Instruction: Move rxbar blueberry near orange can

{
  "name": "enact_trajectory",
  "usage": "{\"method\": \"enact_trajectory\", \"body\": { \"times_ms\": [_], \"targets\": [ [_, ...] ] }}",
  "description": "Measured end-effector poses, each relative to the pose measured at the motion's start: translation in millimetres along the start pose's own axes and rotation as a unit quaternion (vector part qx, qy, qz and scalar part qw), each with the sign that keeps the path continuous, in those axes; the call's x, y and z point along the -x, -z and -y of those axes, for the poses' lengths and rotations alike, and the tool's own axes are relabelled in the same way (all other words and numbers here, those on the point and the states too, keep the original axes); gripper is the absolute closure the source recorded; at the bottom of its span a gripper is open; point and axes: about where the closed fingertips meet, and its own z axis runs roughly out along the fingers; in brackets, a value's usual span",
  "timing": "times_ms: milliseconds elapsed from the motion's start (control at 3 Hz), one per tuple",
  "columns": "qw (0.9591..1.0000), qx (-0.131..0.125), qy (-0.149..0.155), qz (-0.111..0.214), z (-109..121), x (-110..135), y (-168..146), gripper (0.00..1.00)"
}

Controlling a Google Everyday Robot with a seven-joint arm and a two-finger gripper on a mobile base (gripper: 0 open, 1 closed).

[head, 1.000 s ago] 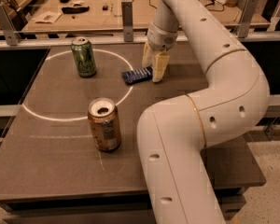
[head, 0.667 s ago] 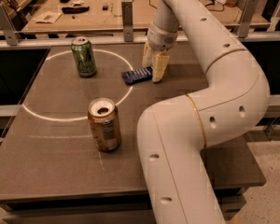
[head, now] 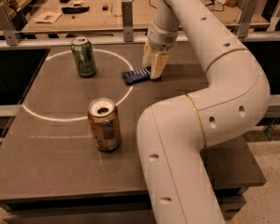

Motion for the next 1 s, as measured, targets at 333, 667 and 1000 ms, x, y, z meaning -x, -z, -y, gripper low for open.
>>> {"method": "enact_trajectory", "body": {
  "times_ms": [333, 667, 1000],
  "targets": [
    [1.0, 0.0, 0.0, 0.0, -0.2, 0.0, 0.3, 0.56],
    [1.0, 0.0, 0.0, 0.0, -0.5, 0.0, 0.9, 0.56],
    [1.0, 0.0, -0.001, -0.001, -0.7, 0.2, 1.8, 0.58]
  ]
}}
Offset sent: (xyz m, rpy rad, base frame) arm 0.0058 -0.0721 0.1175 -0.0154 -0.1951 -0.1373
